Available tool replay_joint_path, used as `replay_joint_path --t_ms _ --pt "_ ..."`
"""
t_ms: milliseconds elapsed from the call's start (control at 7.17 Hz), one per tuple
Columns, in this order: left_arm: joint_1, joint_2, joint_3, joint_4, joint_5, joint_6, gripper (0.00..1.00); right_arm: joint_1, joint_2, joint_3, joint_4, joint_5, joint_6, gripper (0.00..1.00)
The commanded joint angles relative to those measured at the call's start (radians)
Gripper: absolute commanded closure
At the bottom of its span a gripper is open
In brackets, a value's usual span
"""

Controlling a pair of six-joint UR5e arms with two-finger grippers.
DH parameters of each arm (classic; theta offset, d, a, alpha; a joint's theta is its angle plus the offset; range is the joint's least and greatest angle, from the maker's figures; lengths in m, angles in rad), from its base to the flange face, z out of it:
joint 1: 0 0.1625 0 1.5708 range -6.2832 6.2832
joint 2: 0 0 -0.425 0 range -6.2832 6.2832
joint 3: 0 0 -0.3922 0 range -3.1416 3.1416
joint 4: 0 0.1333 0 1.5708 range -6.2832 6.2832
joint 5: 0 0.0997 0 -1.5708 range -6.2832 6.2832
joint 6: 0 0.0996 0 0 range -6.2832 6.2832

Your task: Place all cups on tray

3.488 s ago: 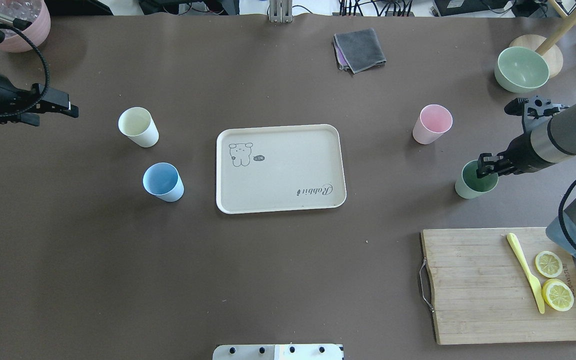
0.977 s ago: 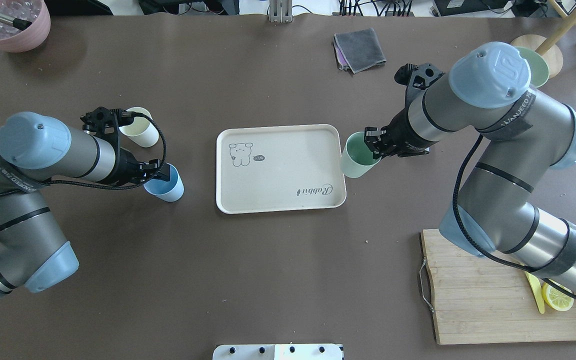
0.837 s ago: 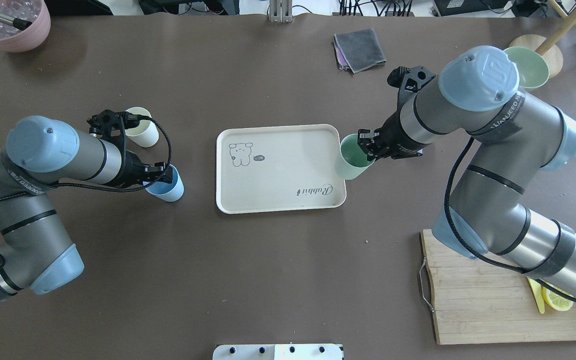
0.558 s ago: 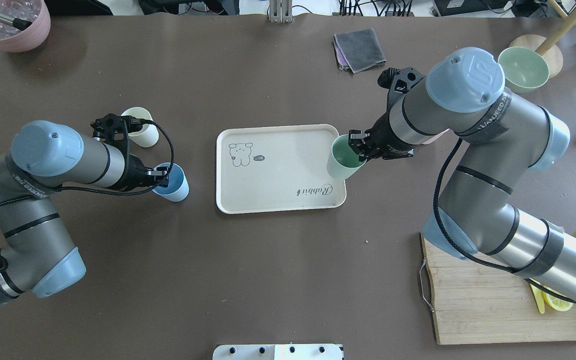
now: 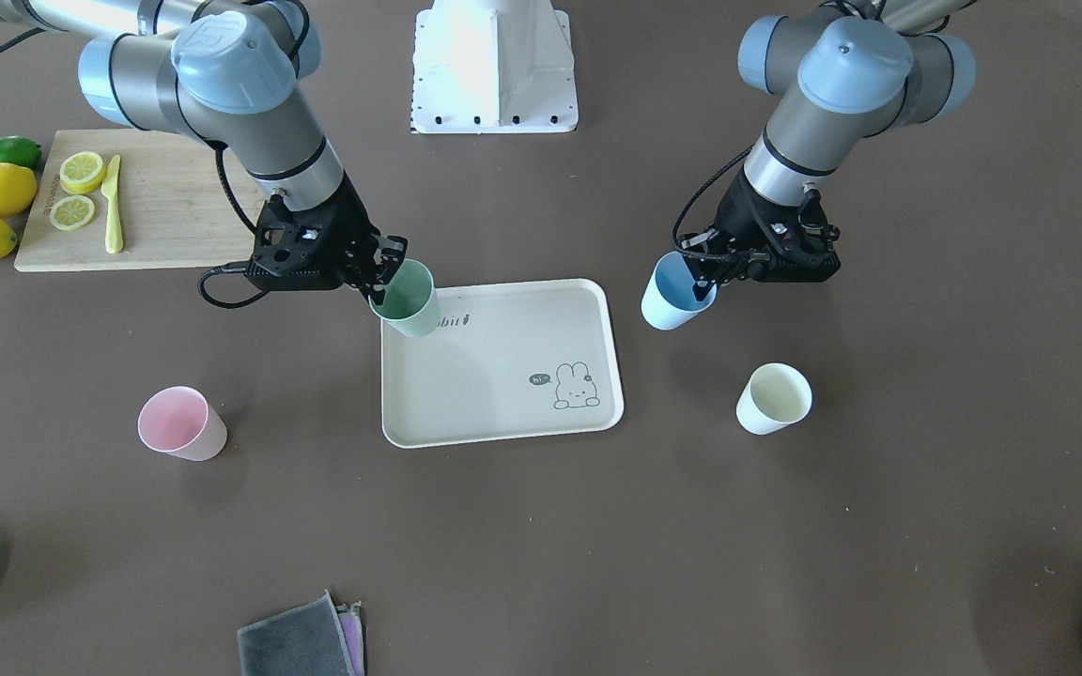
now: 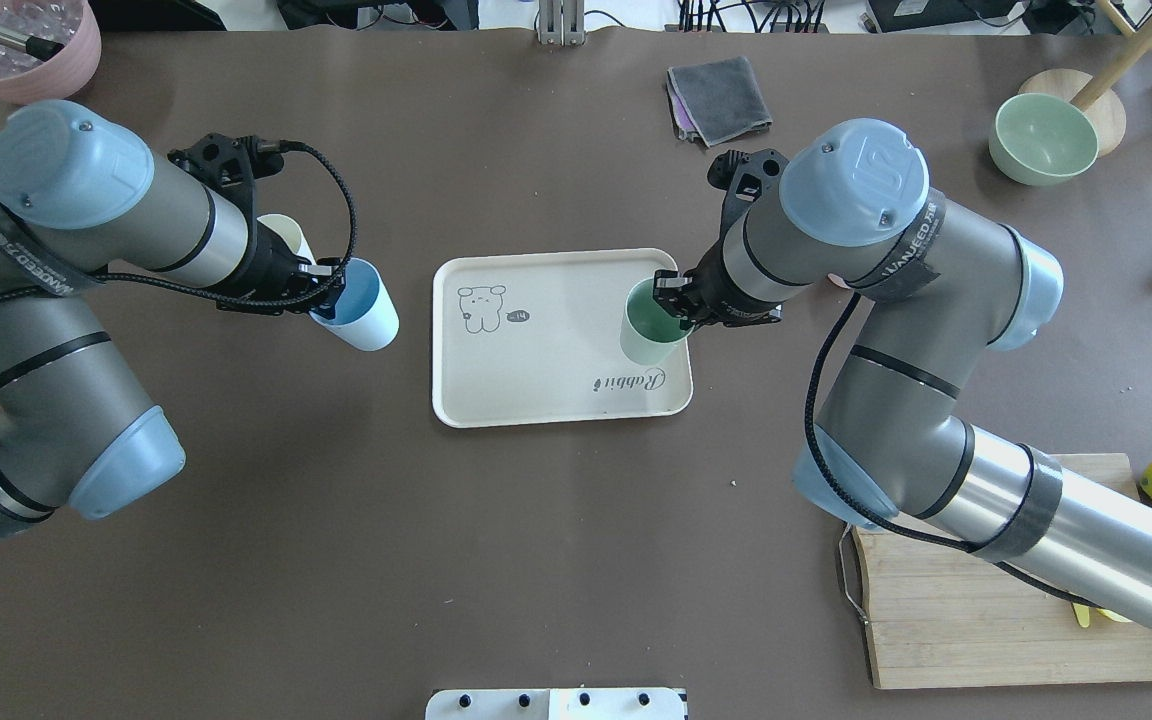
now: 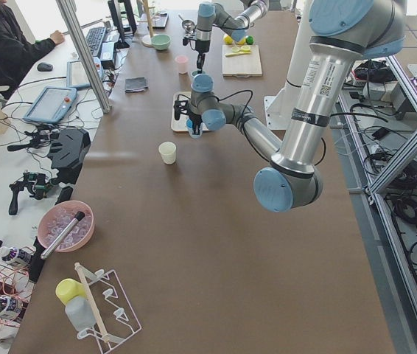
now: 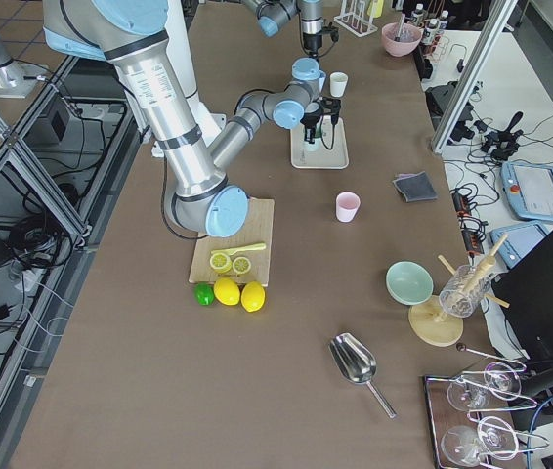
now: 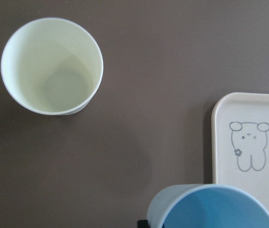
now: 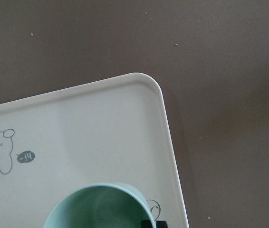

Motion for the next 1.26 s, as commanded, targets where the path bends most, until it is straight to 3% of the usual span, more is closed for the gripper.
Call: replay_joint_path --t_ms 0,140,279,419,698,977,1116 --pt "-0.006 -0.07 -0.008 0.075 -0.01 -0.005 1.0 -0.026 0.042 -0.074 0.003 -0.023 0.011 1.0" --pt "-0.005 -0.094 -0.009 0.106 -0.009 -0.006 1.0 -0.036 0.042 -0.097 0.01 -0.024 0.009 1.0" --pt "-0.002 -0.111 -0.003 0.111 -0.009 -0.028 1.0 -0.04 0.042 -0.104 0.01 -0.023 0.009 0.93" --pt "0.0 -0.14 0.012 0.111 -0.007 -0.058 1.0 -0.043 0.042 -0.11 0.013 -0.023 0.01 0.01" --pt "0.01 -0.174 0.053 0.111 -0.003 -0.062 1.0 0.004 0.072 -0.083 0.0 0.005 0.053 0.0" --pt "0.076 -0.209 0.096 0.106 0.075 -0.097 1.0 0.144 0.084 -0.041 -0.053 0.164 0.038 0.0" --pt "0.111 -0.223 0.119 0.103 0.106 -0.112 1.0 0.202 0.089 -0.041 -0.11 0.18 -0.032 0.0"
